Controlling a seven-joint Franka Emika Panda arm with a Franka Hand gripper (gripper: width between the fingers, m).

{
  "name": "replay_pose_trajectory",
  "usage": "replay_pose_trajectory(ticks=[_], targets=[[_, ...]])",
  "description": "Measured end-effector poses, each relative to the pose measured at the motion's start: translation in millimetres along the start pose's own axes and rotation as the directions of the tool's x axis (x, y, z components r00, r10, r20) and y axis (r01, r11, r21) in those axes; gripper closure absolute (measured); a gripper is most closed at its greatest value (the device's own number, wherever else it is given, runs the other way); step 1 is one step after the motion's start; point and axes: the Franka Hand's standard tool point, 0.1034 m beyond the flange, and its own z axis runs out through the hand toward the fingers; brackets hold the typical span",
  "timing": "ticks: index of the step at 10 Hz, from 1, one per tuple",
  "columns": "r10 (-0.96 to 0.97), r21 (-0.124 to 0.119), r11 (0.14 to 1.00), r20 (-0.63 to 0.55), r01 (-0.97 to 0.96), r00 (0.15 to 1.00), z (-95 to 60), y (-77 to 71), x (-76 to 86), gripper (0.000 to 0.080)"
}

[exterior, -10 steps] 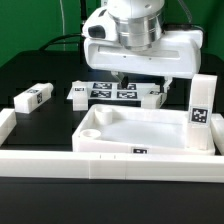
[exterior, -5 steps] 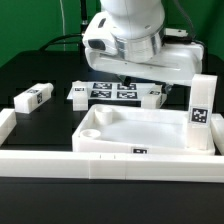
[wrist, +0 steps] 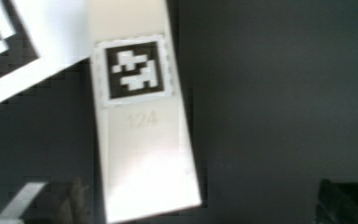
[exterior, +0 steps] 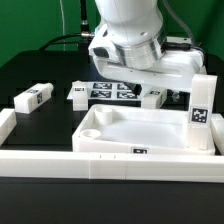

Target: Assemble desk

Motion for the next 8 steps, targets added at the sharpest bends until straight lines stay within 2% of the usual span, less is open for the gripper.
replay_pose_trajectory(ticks=[3,5,7,8], targets=[[0.002,-0.006,1.000,0.028,-0.002,1.000,1.2,5.5,0.3,0.0150],[-0.087,-0.004,0.996,0.052,0.087,0.995,0.7,13.3,1.7,0.0150],[-0.097,0.010,0.995,0.252,0.098,0.963,-0.4,19.3,-1.1,0.0150],[-0.095,0.012,0.995,0.289,0.095,0.953,0.3,18.0,5.3,0.0150]])
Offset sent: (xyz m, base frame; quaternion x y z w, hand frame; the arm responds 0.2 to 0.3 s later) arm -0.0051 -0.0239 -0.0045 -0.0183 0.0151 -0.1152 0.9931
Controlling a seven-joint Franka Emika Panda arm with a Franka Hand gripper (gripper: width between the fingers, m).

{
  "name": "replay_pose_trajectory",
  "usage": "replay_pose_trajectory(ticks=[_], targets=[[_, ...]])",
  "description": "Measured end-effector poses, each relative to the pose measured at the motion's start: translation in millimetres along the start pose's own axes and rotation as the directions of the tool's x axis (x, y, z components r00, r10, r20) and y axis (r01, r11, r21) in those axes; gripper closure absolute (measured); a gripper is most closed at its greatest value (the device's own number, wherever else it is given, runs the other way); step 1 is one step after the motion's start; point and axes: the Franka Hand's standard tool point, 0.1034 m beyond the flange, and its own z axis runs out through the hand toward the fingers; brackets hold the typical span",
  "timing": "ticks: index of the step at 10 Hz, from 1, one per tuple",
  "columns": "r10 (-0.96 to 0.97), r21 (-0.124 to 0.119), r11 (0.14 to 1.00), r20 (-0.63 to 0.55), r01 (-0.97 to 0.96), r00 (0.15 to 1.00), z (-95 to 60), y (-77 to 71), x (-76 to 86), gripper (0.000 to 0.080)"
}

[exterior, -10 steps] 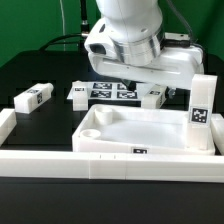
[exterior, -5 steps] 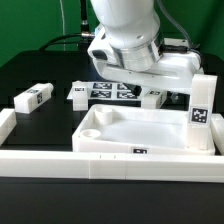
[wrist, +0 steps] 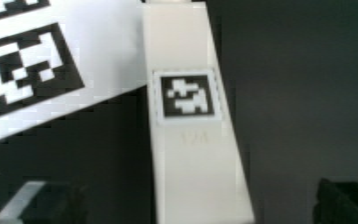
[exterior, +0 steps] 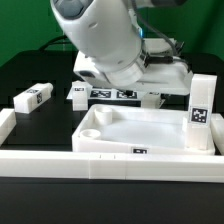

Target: Assemble desk

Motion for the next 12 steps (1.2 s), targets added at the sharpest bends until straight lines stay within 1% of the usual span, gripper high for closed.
replay_pose_trajectory(ticks=[1,3,4,6,9,10,11,12], targets=[[0.001,-0.003,1.000,0.079,-0.001,0.997,3.5,0.2,-4.5,0.0150],[0.007,-0.006,1.000,0.208,-0.006,0.978,7.5,1.9,-1.2,0.0150],[0.012,-0.010,1.000,0.228,-0.010,0.974,10.2,1.3,2.7,0.0150],[0.006,-0.013,1.000,0.225,-0.003,0.974,13.2,-3.1,3.1,0.0150],[0.010,-0.018,1.000,0.235,-0.006,0.972,21.6,-2.1,3.4,0.0150],[0.012,-0.019,1.000,0.237,-0.007,0.971,23.6,-1.3,4.0,0.0258],[0.012,-0.019,1.000,0.237,-0.007,0.971,24.8,-1.4,4.5,0.0258],[0.011,-0.019,1.000,0.237,-0.007,0.971,24.8,-1.5,4.5,0.0435]])
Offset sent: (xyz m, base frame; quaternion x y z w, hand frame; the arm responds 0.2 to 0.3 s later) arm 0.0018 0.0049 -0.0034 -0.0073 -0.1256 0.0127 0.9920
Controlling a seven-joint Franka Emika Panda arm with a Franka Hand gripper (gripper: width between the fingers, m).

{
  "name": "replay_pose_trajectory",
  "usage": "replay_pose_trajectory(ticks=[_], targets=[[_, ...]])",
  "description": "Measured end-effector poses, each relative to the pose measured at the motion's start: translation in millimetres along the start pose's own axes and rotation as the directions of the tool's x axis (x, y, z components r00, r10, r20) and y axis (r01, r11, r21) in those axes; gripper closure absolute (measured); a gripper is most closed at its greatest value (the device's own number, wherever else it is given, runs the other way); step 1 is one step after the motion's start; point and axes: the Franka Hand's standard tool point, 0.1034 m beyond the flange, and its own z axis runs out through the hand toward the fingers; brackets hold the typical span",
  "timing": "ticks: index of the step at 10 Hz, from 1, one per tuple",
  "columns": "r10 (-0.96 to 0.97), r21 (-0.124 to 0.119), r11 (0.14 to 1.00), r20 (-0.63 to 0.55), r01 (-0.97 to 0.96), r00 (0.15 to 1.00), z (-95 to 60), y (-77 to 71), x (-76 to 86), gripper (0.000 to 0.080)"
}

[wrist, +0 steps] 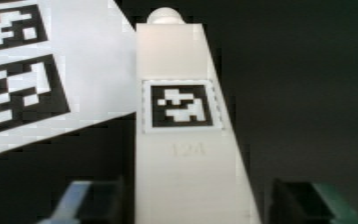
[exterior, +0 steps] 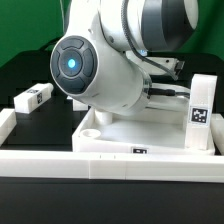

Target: Assemble desk

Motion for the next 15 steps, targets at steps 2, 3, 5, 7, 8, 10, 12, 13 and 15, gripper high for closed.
replay_pose_trajectory(ticks=[2,3,5,7,8,10,12,13,15], targets=[[0.000,0.002,1.000,0.000,0.000,1.000,-1.3,0.3,0.0,0.0511],[-0.001,0.006,1.000,-0.003,0.001,1.000,-5.4,0.7,0.0,0.0511],[-0.013,0.015,1.000,-0.008,0.013,1.000,-22.2,-3.0,-5.2,0.0511],[-0.036,0.023,0.999,-0.009,0.037,0.999,-47.0,-10.4,-20.1,0.0511],[-0.049,0.023,0.999,-0.017,0.049,0.999,-58.6,-15.2,-28.2,0.0511],[-0.083,0.017,0.996,-0.056,0.084,0.995,-80.7,-24.0,-35.5,0.0509],[-0.078,0.019,0.997,-0.082,0.080,0.994,-78.7,-23.2,-30.0,0.0509],[-0.078,0.020,0.997,-0.082,0.079,0.994,-78.7,-22.9,-29.8,0.0509],[-0.115,0.022,0.992,-0.252,0.125,0.961,-97.2,-24.7,-20.4,0.0509]])
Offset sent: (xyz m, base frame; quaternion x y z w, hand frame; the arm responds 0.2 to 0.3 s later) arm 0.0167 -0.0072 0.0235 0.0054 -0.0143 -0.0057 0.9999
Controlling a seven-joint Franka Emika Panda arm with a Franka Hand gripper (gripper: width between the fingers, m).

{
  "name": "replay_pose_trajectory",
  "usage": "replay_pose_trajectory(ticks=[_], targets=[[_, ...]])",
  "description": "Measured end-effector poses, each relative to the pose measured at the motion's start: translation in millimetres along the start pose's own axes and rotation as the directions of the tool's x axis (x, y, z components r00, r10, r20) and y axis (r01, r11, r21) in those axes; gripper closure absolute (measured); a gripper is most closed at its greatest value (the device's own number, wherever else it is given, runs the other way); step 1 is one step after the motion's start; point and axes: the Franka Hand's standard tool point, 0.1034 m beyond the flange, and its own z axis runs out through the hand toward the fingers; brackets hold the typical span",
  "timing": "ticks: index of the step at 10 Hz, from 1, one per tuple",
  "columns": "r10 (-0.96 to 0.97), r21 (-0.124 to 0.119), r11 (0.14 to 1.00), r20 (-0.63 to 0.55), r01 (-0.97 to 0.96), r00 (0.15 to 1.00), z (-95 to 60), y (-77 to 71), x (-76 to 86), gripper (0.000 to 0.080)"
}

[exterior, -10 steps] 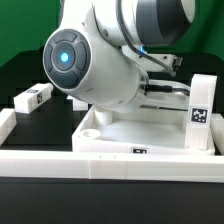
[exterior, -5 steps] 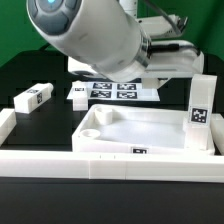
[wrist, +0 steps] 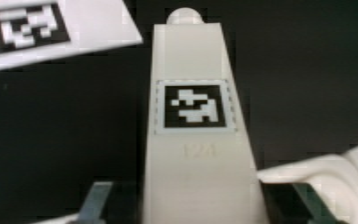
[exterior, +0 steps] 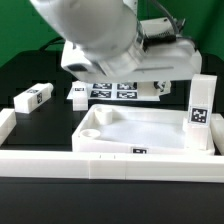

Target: Assemble desk

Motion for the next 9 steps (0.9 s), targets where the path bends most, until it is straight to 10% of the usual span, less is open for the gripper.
replay_pose_trajectory(ticks=[4,9], targets=[[-0.066,-0.018,0.998,-0.243,0.063,0.968,-64.8,-26.0,-3.3,0.0509],[-0.106,-0.058,0.994,-0.575,0.088,0.811,-77.2,-18.4,12.9,0.0509]])
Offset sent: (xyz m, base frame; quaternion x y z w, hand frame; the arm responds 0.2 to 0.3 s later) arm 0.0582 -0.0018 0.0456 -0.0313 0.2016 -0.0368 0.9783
